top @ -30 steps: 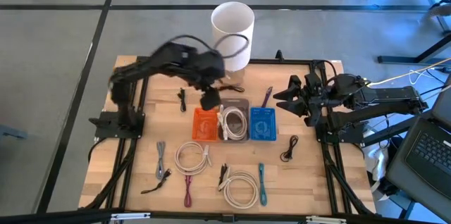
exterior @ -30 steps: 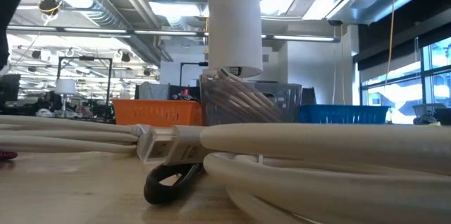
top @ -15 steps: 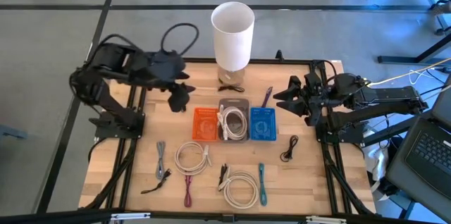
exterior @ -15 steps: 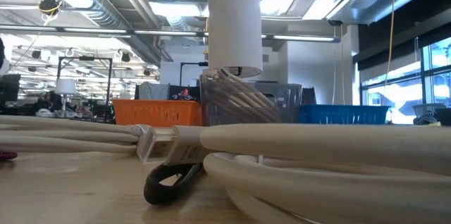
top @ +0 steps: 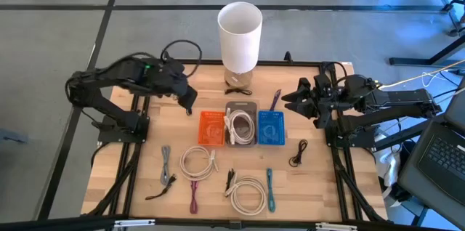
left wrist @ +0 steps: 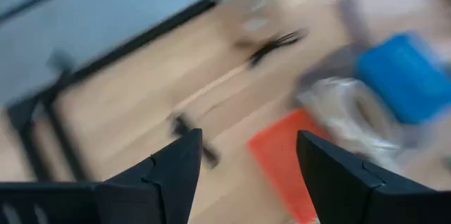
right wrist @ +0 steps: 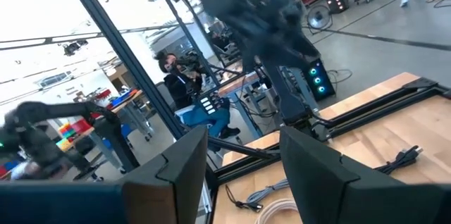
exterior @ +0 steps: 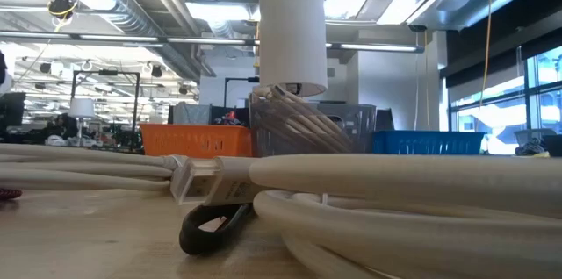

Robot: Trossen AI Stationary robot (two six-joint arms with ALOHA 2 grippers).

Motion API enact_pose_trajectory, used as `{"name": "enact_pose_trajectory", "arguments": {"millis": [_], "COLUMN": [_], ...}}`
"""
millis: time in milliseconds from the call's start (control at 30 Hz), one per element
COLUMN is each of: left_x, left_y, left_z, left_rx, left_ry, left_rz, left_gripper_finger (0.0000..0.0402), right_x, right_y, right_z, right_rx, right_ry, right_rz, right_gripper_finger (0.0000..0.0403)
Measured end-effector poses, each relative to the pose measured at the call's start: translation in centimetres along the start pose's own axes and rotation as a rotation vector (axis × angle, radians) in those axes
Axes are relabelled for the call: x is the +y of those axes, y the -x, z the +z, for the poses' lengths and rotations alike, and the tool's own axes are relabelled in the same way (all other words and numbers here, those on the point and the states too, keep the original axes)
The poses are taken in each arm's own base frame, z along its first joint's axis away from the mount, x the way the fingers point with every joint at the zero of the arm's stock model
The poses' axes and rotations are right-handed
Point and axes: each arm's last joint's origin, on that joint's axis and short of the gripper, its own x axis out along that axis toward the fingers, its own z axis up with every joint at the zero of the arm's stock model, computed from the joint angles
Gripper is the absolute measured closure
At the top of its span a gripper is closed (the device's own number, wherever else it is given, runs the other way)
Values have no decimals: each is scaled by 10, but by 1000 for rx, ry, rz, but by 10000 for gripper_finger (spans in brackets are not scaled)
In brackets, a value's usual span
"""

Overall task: Pick & Place USB Port
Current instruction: Put the black charger cable into the orange bin

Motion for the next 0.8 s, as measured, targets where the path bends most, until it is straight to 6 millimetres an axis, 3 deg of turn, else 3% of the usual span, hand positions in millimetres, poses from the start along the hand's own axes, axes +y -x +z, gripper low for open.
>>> {"name": "enact_pose_trajectory", "arguments": {"millis": [267, 533, 633, 800], "left_x": [41, 52, 60, 73], "left_y": [-92, -175, -196, -212], "left_z": [-34, -57, -69, -85], "left_rx": [207, 300, 334, 374], "left_ry": [281, 419, 453, 491], "left_rz": [306, 86, 86, 144], "left_gripper_finger": [178, 178, 178, 178], "right_x": [0, 0, 0, 0], "right_y": [0, 0, 0, 0], "right_z": [0, 0, 0, -1], "right_rx": [0, 1, 1, 6], "right_ry": [2, 20, 8, 5], "right_rz": [0, 0, -1, -3], "right_gripper_finger": [222, 222, 222, 222]}}
